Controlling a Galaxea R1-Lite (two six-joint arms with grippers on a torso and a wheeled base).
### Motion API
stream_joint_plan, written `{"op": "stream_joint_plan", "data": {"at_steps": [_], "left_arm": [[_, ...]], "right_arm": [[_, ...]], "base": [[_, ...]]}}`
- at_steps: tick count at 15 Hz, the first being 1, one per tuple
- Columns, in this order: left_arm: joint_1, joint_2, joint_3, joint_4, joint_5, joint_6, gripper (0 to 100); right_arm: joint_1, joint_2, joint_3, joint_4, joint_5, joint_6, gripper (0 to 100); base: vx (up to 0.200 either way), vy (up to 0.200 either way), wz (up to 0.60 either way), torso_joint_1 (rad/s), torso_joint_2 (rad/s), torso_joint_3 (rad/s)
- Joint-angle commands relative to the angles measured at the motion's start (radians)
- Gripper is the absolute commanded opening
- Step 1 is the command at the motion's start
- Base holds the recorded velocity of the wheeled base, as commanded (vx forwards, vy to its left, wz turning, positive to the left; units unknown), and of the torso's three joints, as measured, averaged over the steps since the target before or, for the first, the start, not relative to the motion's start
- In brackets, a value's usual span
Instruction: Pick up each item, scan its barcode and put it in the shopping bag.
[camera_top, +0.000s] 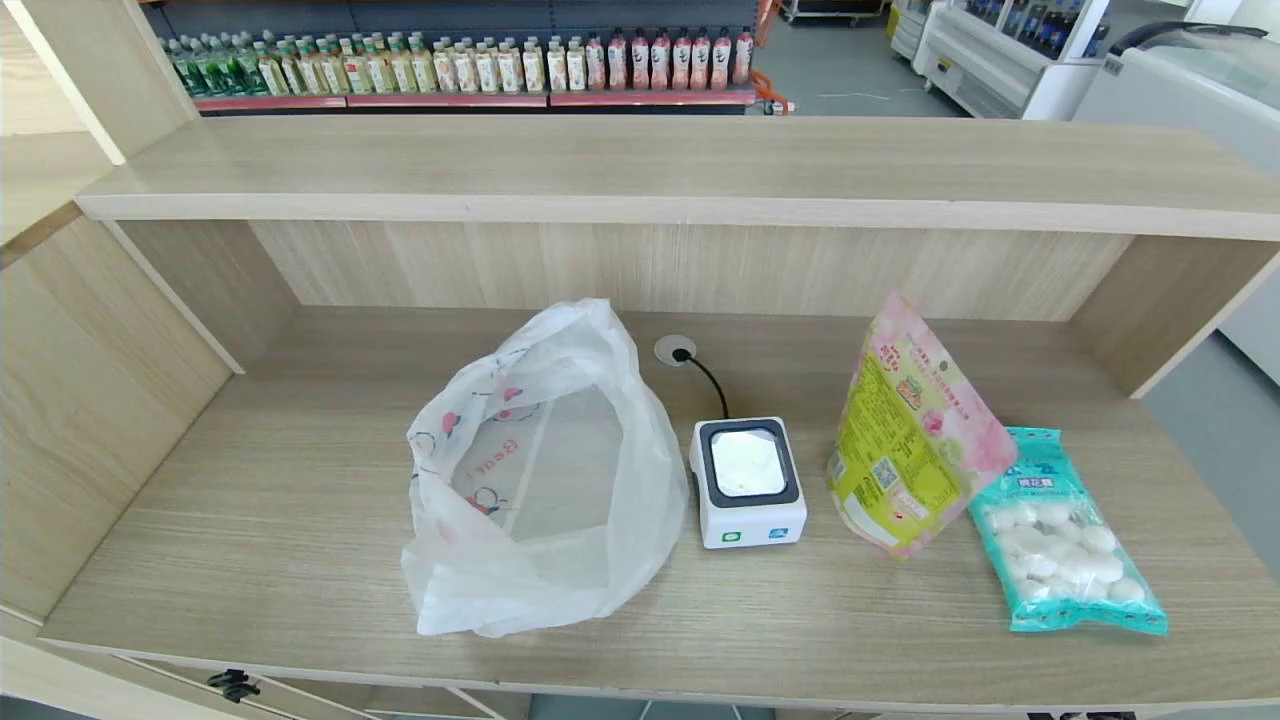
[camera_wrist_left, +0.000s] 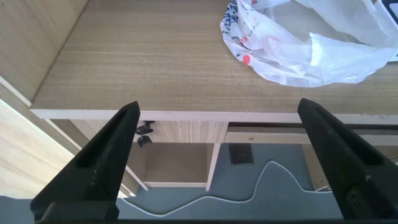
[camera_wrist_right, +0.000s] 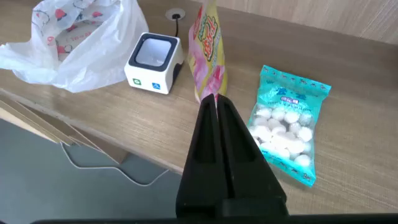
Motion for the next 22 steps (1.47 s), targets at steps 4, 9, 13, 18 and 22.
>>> {"op": "stream_joint_plan", "data": {"at_steps": [4,9,13,18,22], "left_arm": [[0.000,0.000,0.000,0.000,0.000,-0.001,100],[0.000,0.000,0.000,0.000,0.000,-0.001,100],[0.000,0.000,0.000,0.000,0.000,-0.001,100],[0.000,0.000,0.000,0.000,0.000,-0.001,100],[0.000,0.000,0.000,0.000,0.000,-0.001,100]], "right_arm": [[0.013,0.292,-0.039,-0.101,0.011,-0.026,0],[0.042,0.290,-0.005,-0.129,0.048,-0.039,100],[0.040,0.398,-0.001,-0.127,0.043,-0.045,100],[0.063,0.577,0.039,-0.164,0.049,-0.151,100],[0.092,0.753,0.039,-0.298,0.046,-0.185,100]], "base": [[0.000,0.000,0.00,0.000,0.00,0.000],[0.000,0.000,0.00,0.000,0.00,0.000],[0.000,0.000,0.00,0.000,0.00,0.000],[0.000,0.000,0.00,0.000,0.00,0.000],[0.000,0.000,0.00,0.000,0.00,0.000]]}}
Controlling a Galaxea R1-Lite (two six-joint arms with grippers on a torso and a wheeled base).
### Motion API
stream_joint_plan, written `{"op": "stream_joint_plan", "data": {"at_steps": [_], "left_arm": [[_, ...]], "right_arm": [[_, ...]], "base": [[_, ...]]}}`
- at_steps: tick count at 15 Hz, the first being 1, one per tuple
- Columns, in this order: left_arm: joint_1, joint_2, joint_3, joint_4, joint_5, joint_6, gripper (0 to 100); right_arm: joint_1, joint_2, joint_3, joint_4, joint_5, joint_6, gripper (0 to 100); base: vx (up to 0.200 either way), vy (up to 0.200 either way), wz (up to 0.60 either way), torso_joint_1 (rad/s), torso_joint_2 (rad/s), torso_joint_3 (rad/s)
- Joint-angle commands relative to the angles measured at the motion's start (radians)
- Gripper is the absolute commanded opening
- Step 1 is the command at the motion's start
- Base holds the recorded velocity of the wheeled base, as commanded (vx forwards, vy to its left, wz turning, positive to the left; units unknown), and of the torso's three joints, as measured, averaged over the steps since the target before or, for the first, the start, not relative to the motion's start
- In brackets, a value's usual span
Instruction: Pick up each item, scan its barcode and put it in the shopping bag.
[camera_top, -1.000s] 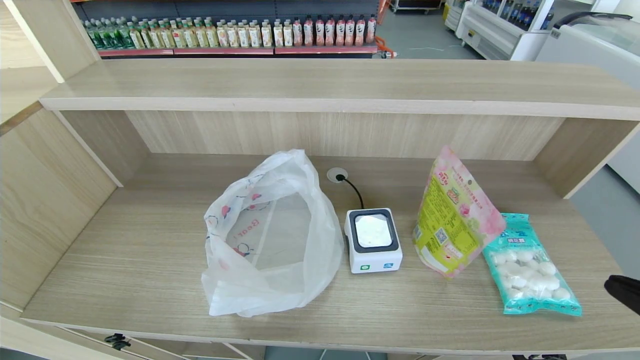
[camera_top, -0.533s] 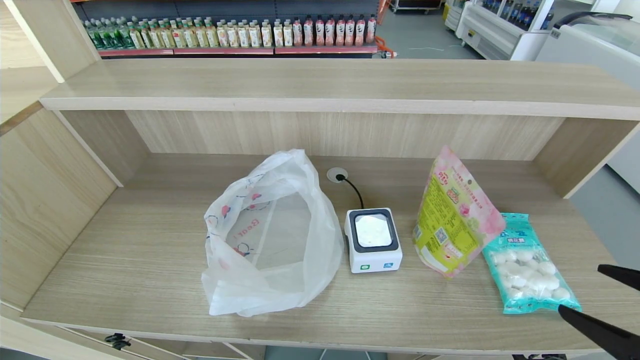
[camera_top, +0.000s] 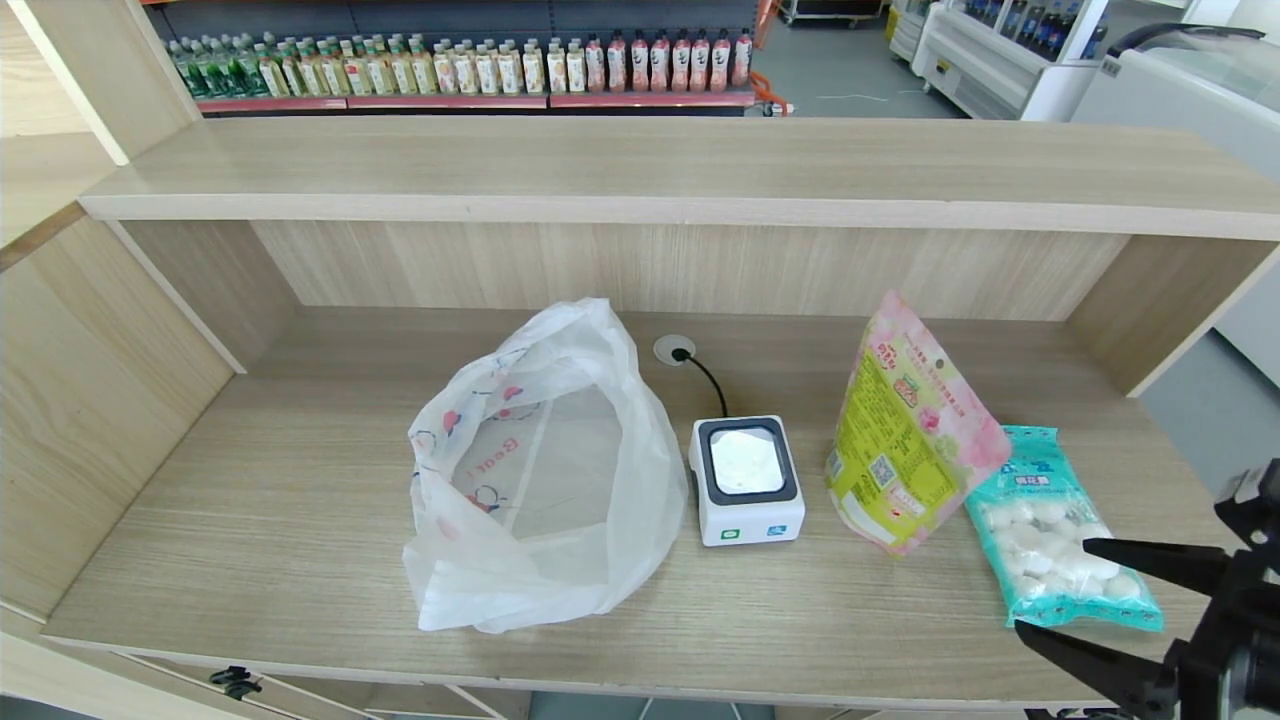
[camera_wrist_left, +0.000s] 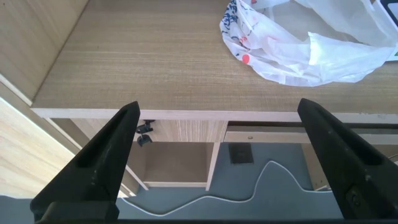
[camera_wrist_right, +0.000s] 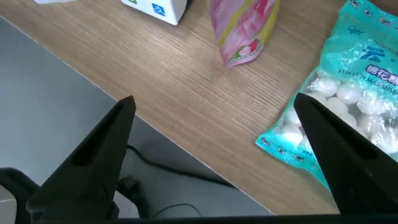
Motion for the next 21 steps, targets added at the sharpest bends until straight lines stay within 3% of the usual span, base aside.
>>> {"op": "stream_joint_plan", "data": {"at_steps": [1,7,12,21], "left_arm": [[0.000,0.000,0.000,0.000,0.000,0.000,100],[0.000,0.000,0.000,0.000,0.000,0.000,100],[0.000,0.000,0.000,0.000,0.000,0.000,100],[0.000,0.000,0.000,0.000,0.000,0.000,100]], "right_arm": [[0.008,0.130,0.004,-0.051,0.000,-0.008,100],[0.008,0.261,0.004,-0.180,-0.011,-0.013,100],[0.008,0.428,0.013,-0.410,-0.020,-0.011,100],[0.008,0.637,0.007,-0.706,0.020,-0.008,100]], "base": [[0.000,0.000,0.00,0.000,0.00,0.000],[0.000,0.000,0.00,0.000,0.00,0.000],[0.000,0.000,0.00,0.000,0.00,0.000],[0.000,0.000,0.00,0.000,0.00,0.000]]}}
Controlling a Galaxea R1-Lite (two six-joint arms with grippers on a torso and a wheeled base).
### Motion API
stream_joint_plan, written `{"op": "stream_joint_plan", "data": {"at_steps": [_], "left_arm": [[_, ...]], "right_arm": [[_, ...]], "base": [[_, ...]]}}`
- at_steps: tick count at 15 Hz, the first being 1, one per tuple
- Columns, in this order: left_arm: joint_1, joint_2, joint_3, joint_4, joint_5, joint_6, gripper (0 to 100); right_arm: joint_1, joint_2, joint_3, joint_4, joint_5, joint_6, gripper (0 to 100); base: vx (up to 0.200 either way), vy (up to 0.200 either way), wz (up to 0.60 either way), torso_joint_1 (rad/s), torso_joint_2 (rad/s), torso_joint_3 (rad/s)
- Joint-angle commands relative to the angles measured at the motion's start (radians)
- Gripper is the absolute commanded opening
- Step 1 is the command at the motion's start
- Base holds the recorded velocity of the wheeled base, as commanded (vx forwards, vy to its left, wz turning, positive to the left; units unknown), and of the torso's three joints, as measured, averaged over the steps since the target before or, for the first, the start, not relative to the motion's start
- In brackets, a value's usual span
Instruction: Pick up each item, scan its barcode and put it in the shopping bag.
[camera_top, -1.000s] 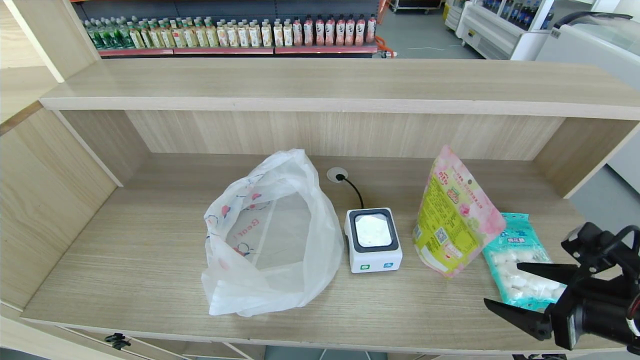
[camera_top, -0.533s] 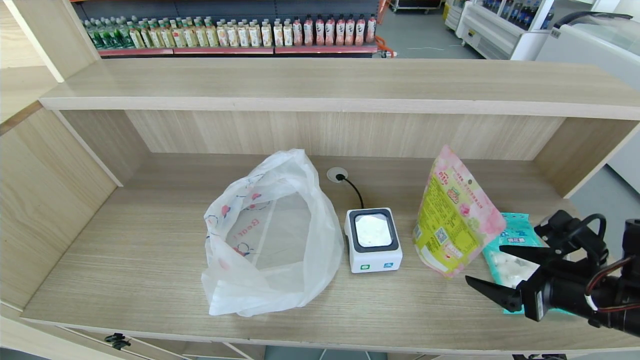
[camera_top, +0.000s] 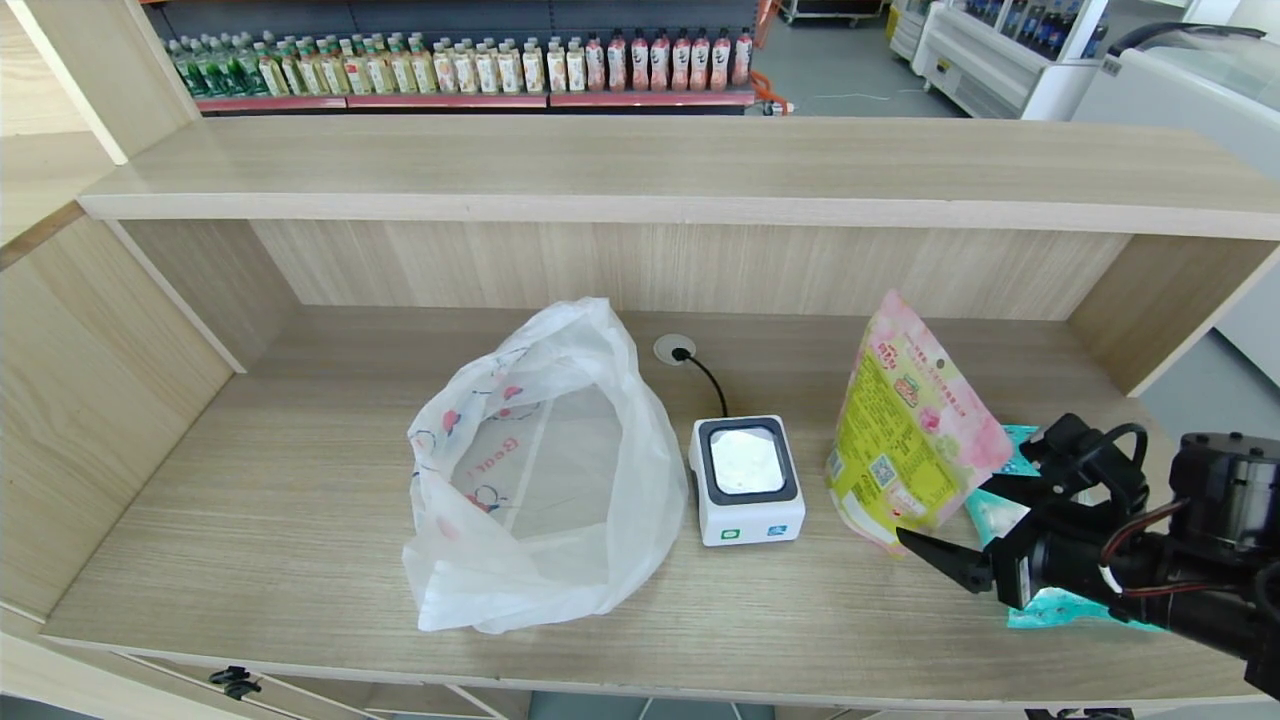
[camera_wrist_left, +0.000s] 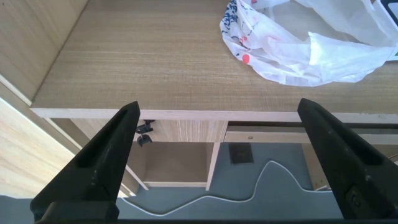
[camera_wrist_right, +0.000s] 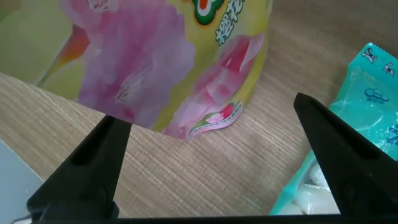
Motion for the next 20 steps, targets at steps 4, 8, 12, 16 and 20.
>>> {"op": "stream_joint_plan", "data": {"at_steps": [4,8,12,16,20], "left_arm": [[0.000,0.000,0.000,0.000,0.000,0.000,100],[0.000,0.000,0.000,0.000,0.000,0.000,100],[0.000,0.000,0.000,0.000,0.000,0.000,100],[0.000,0.000,0.000,0.000,0.000,0.000,100],[0.000,0.000,0.000,0.000,0.000,0.000,100]], "right_arm": [[-0.001,0.062,-0.011,-0.037,0.029,0.002,100],[-0.006,0.171,-0.018,-0.245,0.028,0.011,100],[-0.003,0.203,-0.011,-0.291,0.032,0.039,100],[0.000,0.246,-0.016,-0.374,0.037,0.068,100],[-0.006,0.309,-0.007,-0.506,0.072,0.076,100]], "base": [[0.000,0.000,0.00,0.000,0.00,0.000],[0.000,0.000,0.00,0.000,0.00,0.000],[0.000,0.000,0.00,0.000,0.00,0.000],[0.000,0.000,0.00,0.000,0.00,0.000],[0.000,0.000,0.00,0.000,0.00,0.000]]}}
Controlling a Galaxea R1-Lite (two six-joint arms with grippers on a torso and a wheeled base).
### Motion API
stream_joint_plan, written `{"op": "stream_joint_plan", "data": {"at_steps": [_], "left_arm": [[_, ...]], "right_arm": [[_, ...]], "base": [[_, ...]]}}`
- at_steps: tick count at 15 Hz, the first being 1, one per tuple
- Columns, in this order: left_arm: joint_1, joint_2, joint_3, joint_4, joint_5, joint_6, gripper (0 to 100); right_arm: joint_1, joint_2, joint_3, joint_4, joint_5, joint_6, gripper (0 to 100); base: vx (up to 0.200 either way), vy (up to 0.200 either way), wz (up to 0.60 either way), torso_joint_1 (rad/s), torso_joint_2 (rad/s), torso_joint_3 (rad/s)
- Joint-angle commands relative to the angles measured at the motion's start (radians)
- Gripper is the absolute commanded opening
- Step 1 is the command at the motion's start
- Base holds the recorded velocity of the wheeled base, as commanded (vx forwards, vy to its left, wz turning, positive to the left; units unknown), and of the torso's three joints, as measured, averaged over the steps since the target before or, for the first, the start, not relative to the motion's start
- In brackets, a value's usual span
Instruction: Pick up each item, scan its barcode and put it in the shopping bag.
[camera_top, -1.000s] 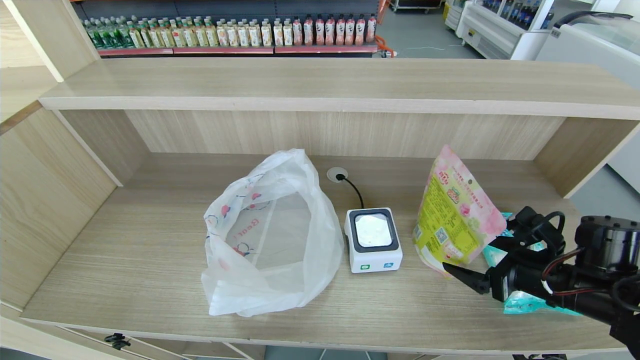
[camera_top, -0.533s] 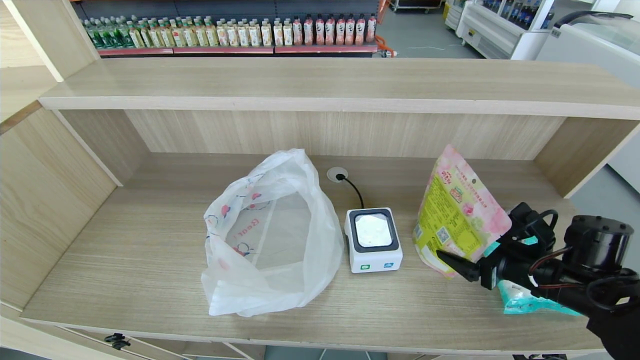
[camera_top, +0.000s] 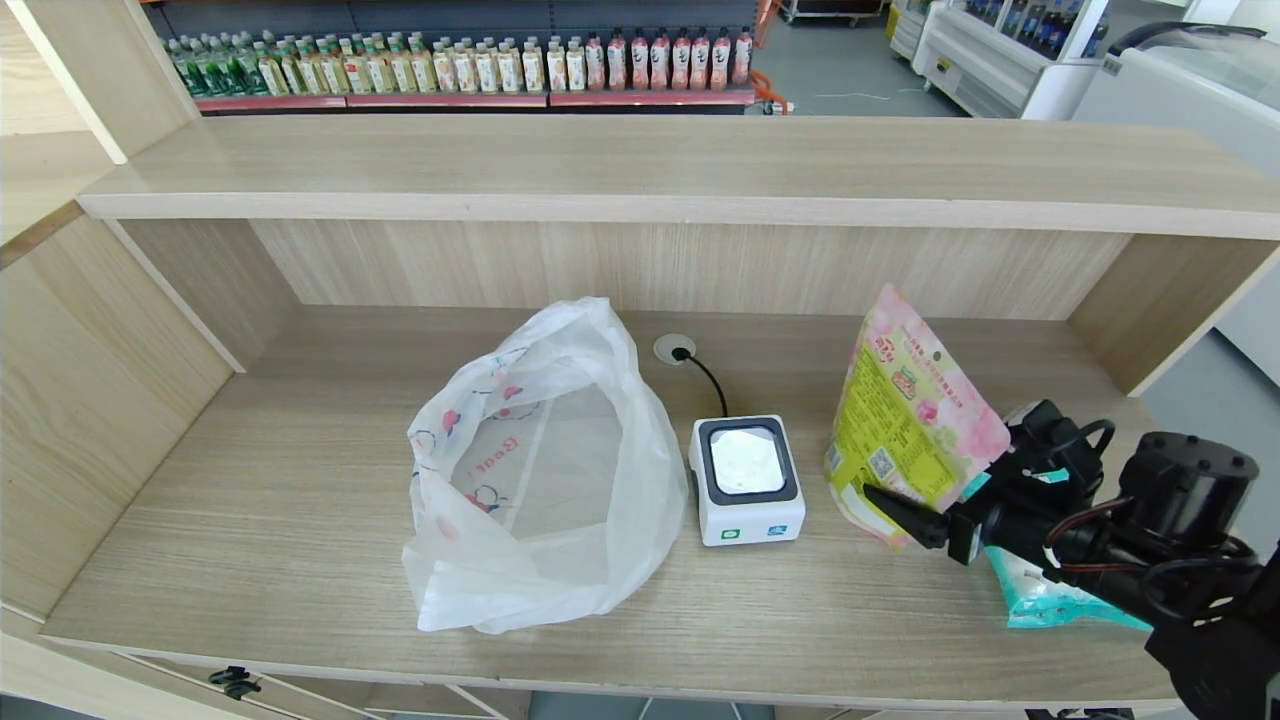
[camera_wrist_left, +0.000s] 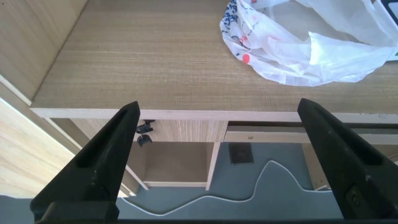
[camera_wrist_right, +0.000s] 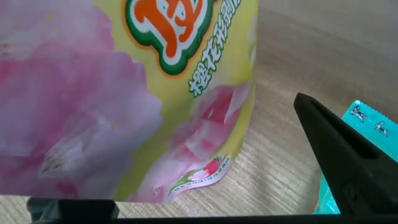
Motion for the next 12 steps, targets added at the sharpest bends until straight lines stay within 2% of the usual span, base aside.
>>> {"op": "stream_joint_plan", "data": {"at_steps": [1,6,9,12], "left_arm": [[0.000,0.000,0.000,0.000,0.000,0.000,100],[0.000,0.000,0.000,0.000,0.000,0.000,100],[0.000,0.000,0.000,0.000,0.000,0.000,100],[0.000,0.000,0.000,0.000,0.000,0.000,100]], "right_arm": [[-0.002,0.043,0.001,-0.015,0.001,-0.002,100],[-0.005,0.076,-0.008,-0.015,0.006,0.001,100],[-0.010,0.082,-0.038,-0.015,0.078,0.003,100],[-0.014,0.090,-0.061,-0.015,0.102,0.004,100]], "base": [[0.000,0.000,0.00,0.000,0.00,0.000],[0.000,0.000,0.00,0.000,0.00,0.000],[0.000,0.000,0.00,0.000,0.00,0.000],[0.000,0.000,0.00,0.000,0.00,0.000]]}}
